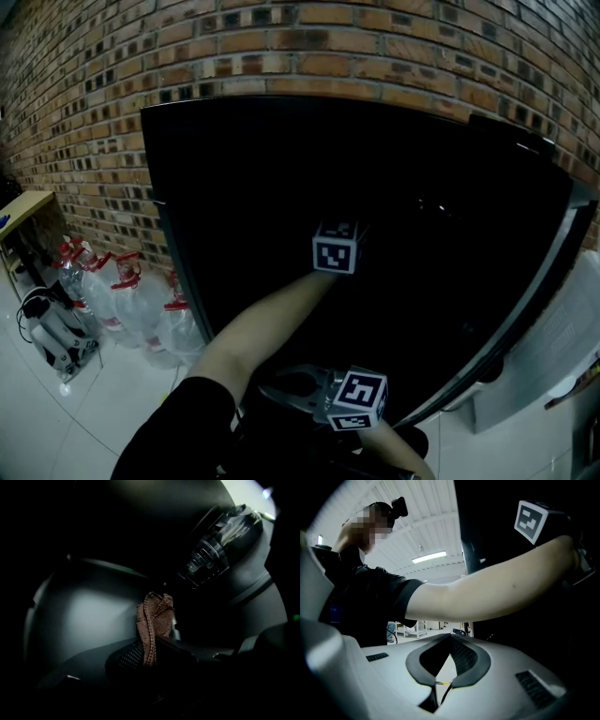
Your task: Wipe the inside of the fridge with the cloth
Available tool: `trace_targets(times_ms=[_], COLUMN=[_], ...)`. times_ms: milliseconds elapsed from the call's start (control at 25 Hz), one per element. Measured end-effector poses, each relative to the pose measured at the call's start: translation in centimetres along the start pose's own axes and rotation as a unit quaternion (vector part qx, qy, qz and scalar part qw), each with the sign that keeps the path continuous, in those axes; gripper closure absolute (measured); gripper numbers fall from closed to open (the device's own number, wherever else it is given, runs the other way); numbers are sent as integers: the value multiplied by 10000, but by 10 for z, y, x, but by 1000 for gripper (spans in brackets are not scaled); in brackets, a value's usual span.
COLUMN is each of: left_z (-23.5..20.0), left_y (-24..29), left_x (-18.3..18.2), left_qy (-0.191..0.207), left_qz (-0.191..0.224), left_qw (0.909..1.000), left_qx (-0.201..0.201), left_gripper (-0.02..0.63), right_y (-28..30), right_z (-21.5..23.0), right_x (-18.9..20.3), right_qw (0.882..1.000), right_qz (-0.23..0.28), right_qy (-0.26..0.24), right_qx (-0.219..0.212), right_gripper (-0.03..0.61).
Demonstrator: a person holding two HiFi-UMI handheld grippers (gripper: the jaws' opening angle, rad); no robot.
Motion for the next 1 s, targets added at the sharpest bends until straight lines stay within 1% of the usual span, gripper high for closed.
trace_targets(times_ms=[200,360,440,600,760,920,1000], left_z=[-31,-55,-65,-86,-107,-131,-141], left_y=[-14,-25,-29,-39,-51,-69,-74], left_x=[-3,-6,-7,-8,-7,1,2], left_qy=[341,269,338,573,713,759,749], left_qz=[-54,-58,-96,-248,-406,-589,-636], left_qw=[9990,9977,9960,9886,9808,9696,9663], left_qx=[-289,-627,-825,-1370,-1770,-2253,-2379], left_gripper=[560,560,560,560,560,558,560], right_y=[11,20,24,27,26,25,28], right_z=[5,1,-3,-11,-16,-21,-21], right_x=[-7,-14,-16,-17,-15,-12,-12], right_qw=[9998,9990,9984,9978,9969,9948,9939], right_qz=[0,128,142,119,126,114,158], right_qy=[-5,90,81,-39,-58,-67,-49], right_qx=[-197,-425,-537,-650,-779,-1008,-1092], right_gripper=[574,574,574,574,574,574,574])
Point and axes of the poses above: the fingertips, and each gripper's own axes: y forward along the fingers, z to its right, x out of its underside, the point moved 1 cm from there along -y, backward along the fingers, and after that the axes turned 8 degrees about y, right-handed, at the moved point
